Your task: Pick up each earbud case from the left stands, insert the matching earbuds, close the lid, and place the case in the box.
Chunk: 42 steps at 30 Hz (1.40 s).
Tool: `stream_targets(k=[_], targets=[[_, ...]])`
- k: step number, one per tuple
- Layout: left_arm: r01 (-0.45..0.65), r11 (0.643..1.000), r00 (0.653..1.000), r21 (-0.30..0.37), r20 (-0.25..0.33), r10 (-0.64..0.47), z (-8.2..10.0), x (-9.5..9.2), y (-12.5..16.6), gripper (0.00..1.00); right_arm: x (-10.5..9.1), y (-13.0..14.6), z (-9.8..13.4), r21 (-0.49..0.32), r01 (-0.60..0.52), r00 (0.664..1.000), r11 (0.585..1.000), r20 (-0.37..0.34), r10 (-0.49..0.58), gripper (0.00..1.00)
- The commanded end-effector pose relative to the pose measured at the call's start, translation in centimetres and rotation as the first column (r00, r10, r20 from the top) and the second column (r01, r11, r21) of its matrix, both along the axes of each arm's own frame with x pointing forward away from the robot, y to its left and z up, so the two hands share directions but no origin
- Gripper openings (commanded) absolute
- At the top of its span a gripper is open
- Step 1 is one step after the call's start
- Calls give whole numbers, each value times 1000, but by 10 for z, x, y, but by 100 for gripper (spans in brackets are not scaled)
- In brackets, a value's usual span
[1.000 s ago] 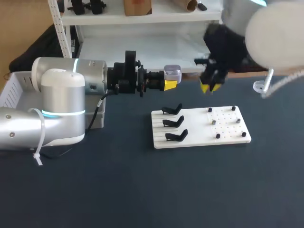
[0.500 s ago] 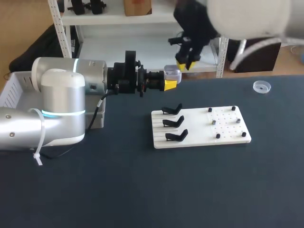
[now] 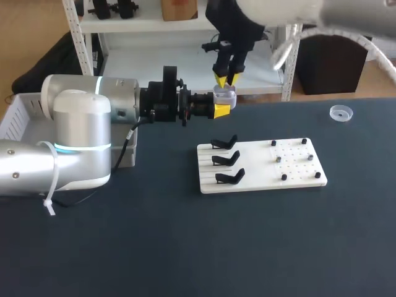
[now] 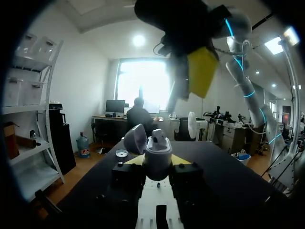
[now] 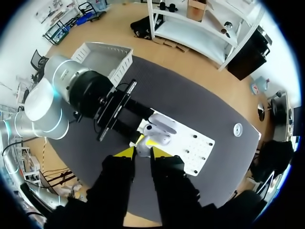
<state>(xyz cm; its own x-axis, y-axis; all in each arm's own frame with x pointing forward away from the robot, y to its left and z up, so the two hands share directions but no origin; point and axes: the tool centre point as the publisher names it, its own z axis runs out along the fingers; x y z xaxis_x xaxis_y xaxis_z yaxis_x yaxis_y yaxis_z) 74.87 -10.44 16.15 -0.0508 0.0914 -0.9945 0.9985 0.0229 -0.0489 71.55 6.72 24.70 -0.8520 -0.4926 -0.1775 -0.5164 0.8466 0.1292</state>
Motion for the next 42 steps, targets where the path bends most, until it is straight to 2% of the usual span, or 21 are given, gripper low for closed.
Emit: stream_targets(k=[1, 42], targets=[[-6, 1000, 1000, -1, 2, 6, 0, -2, 0, 0, 4, 5, -7, -19, -17, 999, 1000, -43, 16, 0], [-6, 1000, 1000, -1, 2, 6, 0, -2, 0, 0, 10, 4, -29, -17, -17, 999, 1000, -49, 16, 0]])
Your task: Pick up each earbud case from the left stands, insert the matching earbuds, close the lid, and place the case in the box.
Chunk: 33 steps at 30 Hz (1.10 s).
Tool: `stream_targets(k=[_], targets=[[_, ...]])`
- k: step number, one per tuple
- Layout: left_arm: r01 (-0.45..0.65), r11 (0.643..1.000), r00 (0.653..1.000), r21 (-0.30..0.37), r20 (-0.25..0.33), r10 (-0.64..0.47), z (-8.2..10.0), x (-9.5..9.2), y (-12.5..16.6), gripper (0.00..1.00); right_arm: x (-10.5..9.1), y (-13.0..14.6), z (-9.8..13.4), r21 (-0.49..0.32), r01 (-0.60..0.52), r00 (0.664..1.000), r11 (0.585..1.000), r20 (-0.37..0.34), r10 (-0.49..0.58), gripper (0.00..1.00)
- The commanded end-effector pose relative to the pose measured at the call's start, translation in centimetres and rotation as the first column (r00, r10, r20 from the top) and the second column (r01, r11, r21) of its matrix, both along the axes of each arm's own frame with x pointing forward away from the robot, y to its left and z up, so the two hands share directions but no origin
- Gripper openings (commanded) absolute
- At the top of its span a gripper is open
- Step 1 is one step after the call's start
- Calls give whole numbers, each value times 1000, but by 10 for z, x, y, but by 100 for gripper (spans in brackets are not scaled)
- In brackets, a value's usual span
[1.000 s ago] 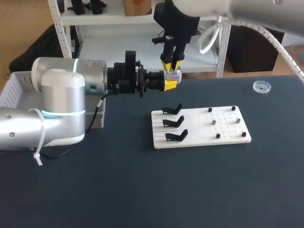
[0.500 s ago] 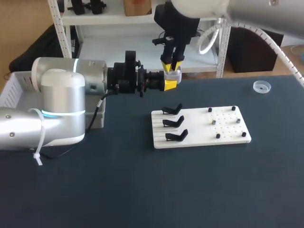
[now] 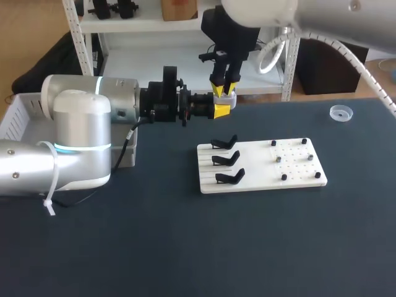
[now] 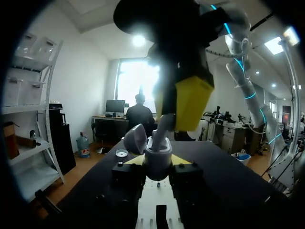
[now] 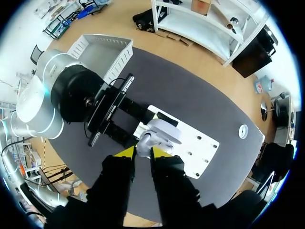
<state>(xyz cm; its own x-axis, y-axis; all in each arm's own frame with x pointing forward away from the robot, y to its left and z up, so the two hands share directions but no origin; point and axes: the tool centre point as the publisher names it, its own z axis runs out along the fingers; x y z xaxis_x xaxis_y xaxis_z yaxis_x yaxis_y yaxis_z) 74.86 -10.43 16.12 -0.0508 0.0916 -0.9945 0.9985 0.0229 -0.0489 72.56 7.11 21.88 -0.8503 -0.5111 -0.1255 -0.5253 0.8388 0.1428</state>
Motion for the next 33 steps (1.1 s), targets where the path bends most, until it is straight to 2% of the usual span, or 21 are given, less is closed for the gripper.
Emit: stream_targets(k=[1, 26, 33], targets=[[-6, 1000, 1000, -2, 2, 6, 0, -2, 0, 0, 0, 0, -1, -2, 4, 1000, 1000, 3, -4, 0], [-6, 1000, 1000, -2, 2, 6, 0, -2, 0, 0, 8, 1, -10, -35, -5, 1000, 999, -9, 5, 0], [-6, 1000, 1000, -2, 2, 6, 0, -2, 0, 0, 8, 4, -11, -71, -57, 998, 996, -6, 56, 0]])
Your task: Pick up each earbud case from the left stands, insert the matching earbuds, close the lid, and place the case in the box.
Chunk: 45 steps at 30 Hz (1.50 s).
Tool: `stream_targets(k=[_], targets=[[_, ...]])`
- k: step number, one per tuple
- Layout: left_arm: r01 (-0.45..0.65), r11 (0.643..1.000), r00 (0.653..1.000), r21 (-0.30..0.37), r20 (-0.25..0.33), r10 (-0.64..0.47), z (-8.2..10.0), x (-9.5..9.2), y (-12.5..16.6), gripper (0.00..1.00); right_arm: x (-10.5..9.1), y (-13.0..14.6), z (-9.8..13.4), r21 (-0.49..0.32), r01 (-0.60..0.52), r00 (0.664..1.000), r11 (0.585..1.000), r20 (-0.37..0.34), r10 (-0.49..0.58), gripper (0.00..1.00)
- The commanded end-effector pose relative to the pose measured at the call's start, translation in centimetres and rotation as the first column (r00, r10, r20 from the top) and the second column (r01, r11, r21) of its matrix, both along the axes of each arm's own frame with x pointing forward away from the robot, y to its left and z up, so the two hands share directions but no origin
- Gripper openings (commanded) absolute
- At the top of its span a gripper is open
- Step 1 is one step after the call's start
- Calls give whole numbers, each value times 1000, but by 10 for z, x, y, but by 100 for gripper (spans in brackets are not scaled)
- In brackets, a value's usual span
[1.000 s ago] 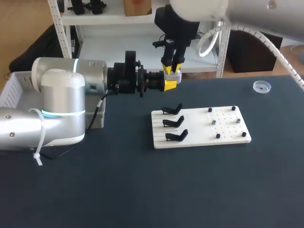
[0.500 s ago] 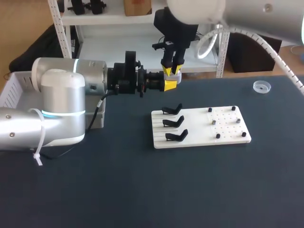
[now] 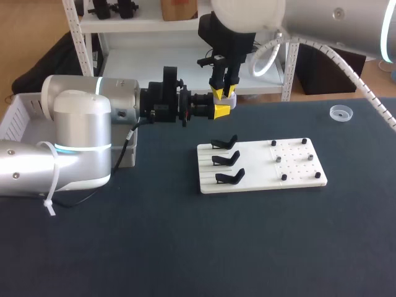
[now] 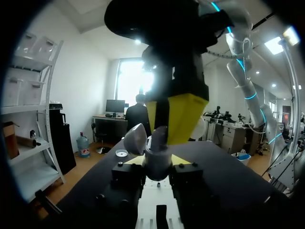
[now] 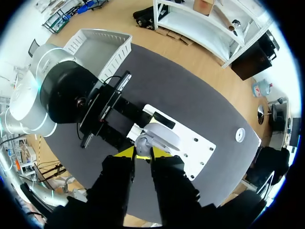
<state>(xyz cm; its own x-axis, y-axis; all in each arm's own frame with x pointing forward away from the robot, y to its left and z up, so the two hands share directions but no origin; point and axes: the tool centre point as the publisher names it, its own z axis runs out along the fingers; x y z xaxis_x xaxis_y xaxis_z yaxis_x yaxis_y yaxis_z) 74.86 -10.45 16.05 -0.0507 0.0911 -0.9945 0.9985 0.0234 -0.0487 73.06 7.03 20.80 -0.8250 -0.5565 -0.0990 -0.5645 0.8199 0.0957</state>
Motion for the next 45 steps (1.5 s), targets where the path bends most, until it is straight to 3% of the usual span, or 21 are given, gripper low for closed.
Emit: stream_targets(k=[1, 6, 8, 15, 29, 34, 42, 45], targets=[[-6, 1000, 1000, -1, 2, 6, 1, -2, 0, 0, 2, 5, 0, -18, -11, 1000, 1000, -7, 11, 0], [-6, 1000, 1000, -1, 2, 6, 1, -2, 0, 0, 3, 4, -1, -24, -8, 1000, 1000, -11, 7, 0], [-6, 1000, 1000, -1, 2, 6, 1, -2, 0, 0, 2, 4, -1, -22, -6, 1000, 1000, -13, 6, 13], [-6, 1000, 1000, -1, 2, 6, 1, -2, 0, 0, -1, 2, 4, -9, -5, 1000, 1000, -6, 5, 29], [-6, 1000, 1000, -1, 2, 6, 1, -2, 0, 0, -5, 1, 5, -9, -6, 1000, 1000, 3, 6, 29], [-6, 1000, 1000, -1, 2, 6, 1, -2, 0, 0, -8, -2, 22, 25, -1, 999, 1000, 34, 0, 29], [-6, 1000, 1000, -1, 2, 6, 1, -2, 0, 0, 29, -3, 42, 129, 105, 983, 986, 133, -122, 28], [-6, 1000, 1000, -1, 2, 6, 1, -2, 0, 0, 44, -4, 43, 131, 131, 974, 983, 170, -152, 27]])
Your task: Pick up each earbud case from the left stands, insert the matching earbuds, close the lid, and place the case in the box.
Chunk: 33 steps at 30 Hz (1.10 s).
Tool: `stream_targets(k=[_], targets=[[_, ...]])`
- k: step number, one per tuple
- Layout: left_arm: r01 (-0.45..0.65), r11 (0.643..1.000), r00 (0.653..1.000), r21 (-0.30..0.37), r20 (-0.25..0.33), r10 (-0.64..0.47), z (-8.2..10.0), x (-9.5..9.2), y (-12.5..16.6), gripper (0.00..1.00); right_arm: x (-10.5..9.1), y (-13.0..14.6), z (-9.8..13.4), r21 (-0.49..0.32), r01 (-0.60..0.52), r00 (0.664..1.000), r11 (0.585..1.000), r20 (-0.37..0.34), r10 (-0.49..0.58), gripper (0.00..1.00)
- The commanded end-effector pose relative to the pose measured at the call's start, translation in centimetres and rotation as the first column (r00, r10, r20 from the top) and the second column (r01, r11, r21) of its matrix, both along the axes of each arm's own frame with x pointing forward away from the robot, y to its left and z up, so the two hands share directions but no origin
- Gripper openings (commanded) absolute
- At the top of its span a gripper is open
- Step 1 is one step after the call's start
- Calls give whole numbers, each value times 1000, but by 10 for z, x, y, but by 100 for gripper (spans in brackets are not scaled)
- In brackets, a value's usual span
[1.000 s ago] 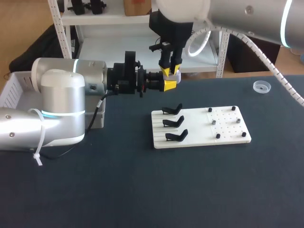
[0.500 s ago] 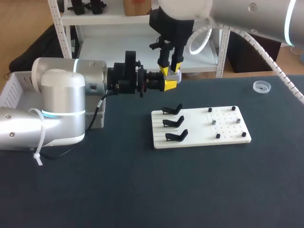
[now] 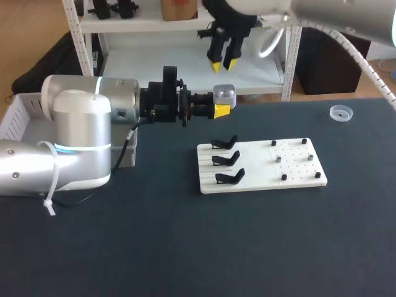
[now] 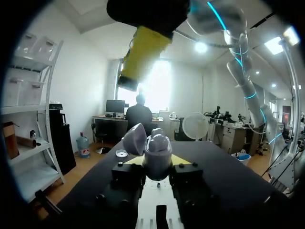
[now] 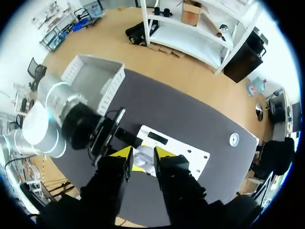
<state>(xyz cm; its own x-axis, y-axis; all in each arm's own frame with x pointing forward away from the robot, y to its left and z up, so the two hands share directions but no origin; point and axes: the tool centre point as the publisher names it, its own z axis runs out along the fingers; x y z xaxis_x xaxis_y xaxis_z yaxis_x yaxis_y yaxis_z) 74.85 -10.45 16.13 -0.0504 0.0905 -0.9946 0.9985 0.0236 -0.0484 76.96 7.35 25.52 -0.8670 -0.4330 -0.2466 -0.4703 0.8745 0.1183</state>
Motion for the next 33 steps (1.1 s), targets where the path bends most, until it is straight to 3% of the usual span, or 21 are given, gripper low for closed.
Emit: stream_targets(k=[1, 8, 18, 28, 31, 33], targets=[[-5, 1000, 1000, 0, 2, 5, 0, -2, 0, 0, 9, -8, -5, 20, 28, 998, 999, 60, -29, 28], [-5, 1000, 1000, 0, 2, 5, 0, -2, 0, 0, 28, -16, -31, 1, 92, 995, 996, 38, -92, 28], [-5, 1000, 1000, 0, 2, 5, 0, -2, 0, 0, 10, -23, -60, -40, 119, 993, 992, -20, -120, 22], [-5, 1000, 1000, 0, 2, 5, 0, -2, 0, 0, -10, -31, -56, -7, 138, 990, 990, -25, -138, 20], [-5, 1000, 1000, 0, 2, 5, 0, -2, 0, 0, -12, -42, -33, 66, 192, 981, 979, -6, -192, 20], [-5, 1000, 1000, 0, 2, 5, 0, -2, 0, 0, -17, -55, -11, 143, 231, 972, 962, 15, -236, 25]])
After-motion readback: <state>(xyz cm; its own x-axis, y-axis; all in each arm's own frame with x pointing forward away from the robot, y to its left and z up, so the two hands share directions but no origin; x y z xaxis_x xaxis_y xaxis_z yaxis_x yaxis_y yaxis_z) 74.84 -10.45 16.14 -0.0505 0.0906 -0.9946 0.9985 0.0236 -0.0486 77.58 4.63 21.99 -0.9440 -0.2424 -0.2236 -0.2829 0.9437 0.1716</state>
